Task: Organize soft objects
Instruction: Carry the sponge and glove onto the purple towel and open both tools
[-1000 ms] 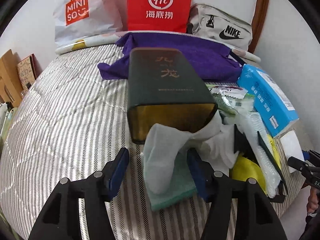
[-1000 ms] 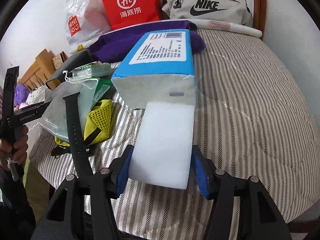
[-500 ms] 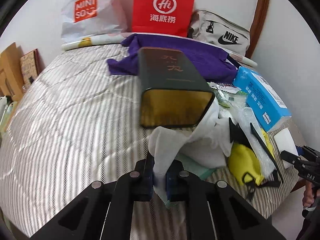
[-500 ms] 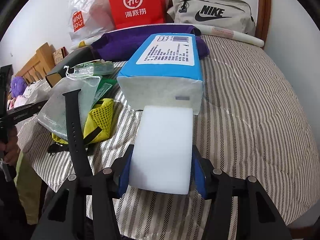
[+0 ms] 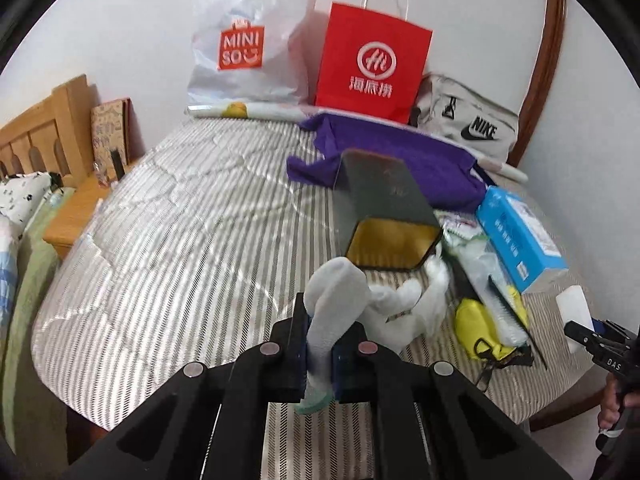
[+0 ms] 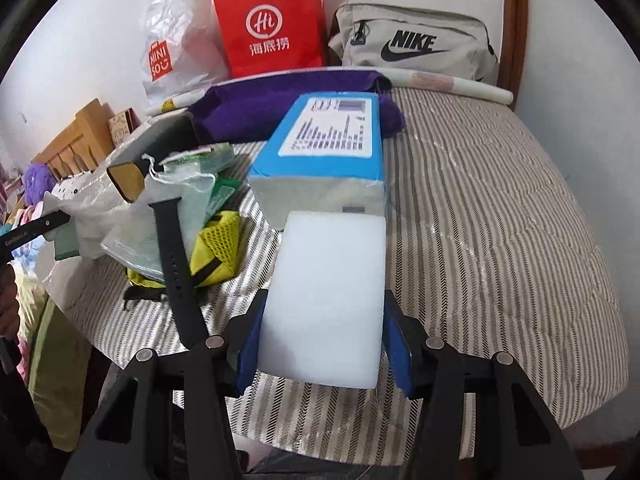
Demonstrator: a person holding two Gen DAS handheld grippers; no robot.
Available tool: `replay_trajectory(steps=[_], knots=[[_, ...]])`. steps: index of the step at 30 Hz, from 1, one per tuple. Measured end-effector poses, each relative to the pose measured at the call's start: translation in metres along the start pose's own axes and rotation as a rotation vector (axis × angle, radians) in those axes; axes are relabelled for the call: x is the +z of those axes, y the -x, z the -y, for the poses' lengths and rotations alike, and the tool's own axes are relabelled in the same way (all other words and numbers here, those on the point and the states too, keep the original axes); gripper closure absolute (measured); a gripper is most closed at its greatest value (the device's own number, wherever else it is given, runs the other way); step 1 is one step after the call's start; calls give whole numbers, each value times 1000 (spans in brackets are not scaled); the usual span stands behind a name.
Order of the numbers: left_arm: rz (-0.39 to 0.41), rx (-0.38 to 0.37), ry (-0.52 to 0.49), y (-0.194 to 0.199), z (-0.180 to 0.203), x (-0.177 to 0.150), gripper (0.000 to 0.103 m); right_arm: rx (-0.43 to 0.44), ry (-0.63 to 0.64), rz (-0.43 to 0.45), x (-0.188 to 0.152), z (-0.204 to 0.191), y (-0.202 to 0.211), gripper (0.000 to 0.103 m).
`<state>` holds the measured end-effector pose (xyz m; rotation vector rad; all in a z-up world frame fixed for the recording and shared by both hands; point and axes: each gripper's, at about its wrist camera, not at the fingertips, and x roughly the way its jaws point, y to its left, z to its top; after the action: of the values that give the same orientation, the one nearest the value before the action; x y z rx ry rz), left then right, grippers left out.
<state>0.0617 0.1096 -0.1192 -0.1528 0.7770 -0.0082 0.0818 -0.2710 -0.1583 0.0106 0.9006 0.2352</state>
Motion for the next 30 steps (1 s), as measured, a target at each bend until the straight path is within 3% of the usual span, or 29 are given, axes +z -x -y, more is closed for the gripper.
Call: replay_trajectory(steps=[6,16,30], knots=[[61,-48,0,25,10,16,95,1,-4,44,8,-1,19,50],[116,-58,0,45,21,50,95,26,19,89,38,-9,37,50],[95,-77,21,17,36,109,95,63,62,84,123,-12,15,50]])
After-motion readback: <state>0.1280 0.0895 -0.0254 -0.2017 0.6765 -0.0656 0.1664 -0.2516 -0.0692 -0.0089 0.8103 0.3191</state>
